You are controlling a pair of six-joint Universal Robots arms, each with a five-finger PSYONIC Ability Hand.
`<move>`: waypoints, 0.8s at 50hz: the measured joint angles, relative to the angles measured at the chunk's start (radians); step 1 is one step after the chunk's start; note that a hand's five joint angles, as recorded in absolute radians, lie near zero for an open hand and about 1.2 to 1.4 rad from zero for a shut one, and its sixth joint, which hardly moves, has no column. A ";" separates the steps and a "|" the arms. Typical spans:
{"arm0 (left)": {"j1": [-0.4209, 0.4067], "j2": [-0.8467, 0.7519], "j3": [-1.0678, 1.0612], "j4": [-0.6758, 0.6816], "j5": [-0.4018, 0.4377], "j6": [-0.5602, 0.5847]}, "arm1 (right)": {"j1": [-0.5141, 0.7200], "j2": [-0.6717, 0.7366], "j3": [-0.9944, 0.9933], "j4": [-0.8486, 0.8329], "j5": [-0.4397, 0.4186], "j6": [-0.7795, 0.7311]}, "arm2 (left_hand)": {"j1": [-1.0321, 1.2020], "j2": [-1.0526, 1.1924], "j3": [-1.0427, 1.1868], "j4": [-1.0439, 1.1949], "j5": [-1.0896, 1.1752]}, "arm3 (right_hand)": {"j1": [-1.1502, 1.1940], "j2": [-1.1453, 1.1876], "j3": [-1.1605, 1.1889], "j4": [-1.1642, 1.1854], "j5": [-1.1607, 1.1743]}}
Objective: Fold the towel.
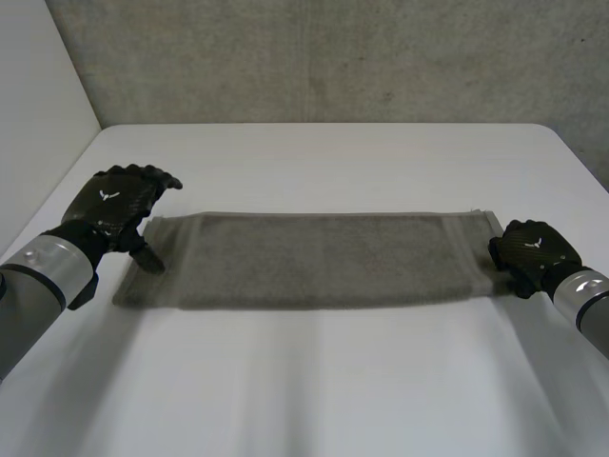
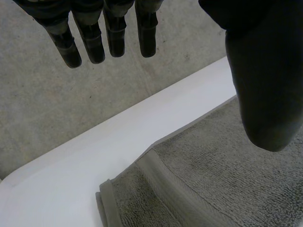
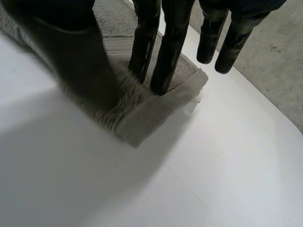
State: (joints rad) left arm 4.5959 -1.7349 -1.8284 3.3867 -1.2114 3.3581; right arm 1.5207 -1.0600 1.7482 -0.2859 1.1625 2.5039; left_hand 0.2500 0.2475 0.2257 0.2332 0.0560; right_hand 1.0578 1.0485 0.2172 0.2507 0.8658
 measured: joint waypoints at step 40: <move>-0.003 0.015 -0.014 -0.002 -0.003 0.002 | -0.251 -0.238 -0.231 0.201 -0.159 0.077 | 0.000 0.000 0.000 0.000 0.000 | 0.241 0.242 0.000 0.000 0.280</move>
State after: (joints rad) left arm 4.5924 -1.7197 -1.8427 3.3851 -1.2145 3.3596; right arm 1.2693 -1.2978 1.5167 -0.0847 1.0039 2.5805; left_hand 0.2500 0.2475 0.2257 0.2332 0.0559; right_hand 1.2993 1.2905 0.2172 0.2507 1.1461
